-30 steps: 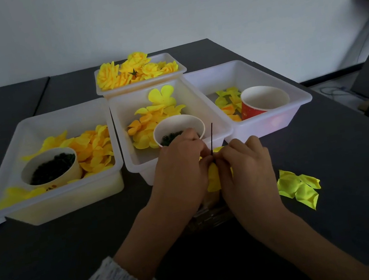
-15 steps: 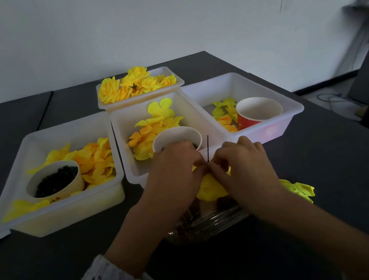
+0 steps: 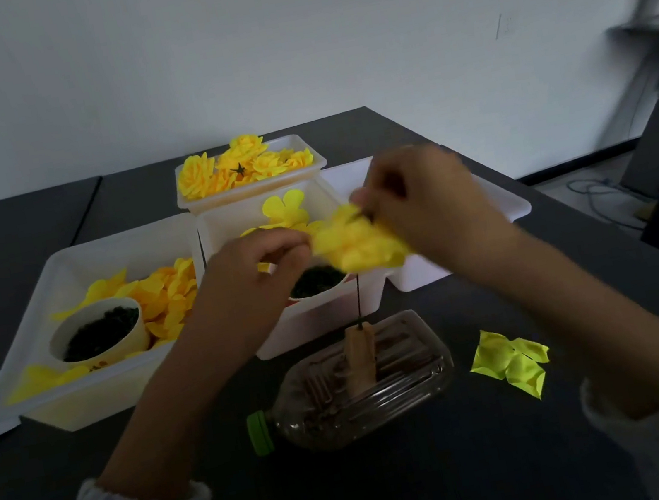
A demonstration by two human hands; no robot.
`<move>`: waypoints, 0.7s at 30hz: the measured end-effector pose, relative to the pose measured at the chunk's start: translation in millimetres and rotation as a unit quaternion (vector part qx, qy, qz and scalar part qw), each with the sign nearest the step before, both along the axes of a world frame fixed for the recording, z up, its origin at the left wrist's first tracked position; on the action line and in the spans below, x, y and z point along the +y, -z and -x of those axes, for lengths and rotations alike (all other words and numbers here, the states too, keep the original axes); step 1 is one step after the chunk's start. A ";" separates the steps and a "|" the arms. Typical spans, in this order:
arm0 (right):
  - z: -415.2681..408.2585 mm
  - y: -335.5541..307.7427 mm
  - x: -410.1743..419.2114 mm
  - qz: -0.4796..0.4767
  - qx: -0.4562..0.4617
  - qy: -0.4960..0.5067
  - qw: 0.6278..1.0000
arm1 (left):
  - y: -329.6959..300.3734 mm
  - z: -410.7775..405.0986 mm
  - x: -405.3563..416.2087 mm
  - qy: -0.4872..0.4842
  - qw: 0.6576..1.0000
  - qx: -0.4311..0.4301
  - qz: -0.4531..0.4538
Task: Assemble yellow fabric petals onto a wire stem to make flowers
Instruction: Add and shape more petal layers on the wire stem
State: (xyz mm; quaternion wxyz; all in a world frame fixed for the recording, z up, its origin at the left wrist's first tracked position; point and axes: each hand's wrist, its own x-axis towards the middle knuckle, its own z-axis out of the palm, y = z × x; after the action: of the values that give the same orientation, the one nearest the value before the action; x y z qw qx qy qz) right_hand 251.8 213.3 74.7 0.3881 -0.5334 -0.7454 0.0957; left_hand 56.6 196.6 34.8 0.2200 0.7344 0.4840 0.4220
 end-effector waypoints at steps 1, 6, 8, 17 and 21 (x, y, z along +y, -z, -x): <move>-6.2 -9.0 -2.5 0.014 0.097 -0.013 0.995 | -3.7 0.6 -2.0 0.002 0.999 -0.031 0.005; -19.5 -3.9 -22.4 0.310 0.551 -0.211 0.745 | -8.5 -13.6 -13.6 0.071 0.982 -0.134 0.108; -16.6 10.0 -28.7 0.371 0.588 -0.228 0.682 | -5.8 -26.1 -19.2 0.106 0.963 -0.182 0.167; 1.3 46.9 -47.5 0.423 0.649 -0.266 0.574 | 6.9 -45.7 -40.4 0.186 0.870 -0.385 0.245; 8.7 42.4 -53.5 0.423 0.623 -0.199 0.627 | 5.6 -35.4 -49.3 0.100 0.818 -0.441 0.355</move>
State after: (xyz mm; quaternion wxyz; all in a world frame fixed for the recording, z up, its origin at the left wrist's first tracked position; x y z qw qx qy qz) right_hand 243.1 159.8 32.3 0.4628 -0.2911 -0.2915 0.7849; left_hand 92.1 147.3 29.3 0.6965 0.3847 0.3754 0.4753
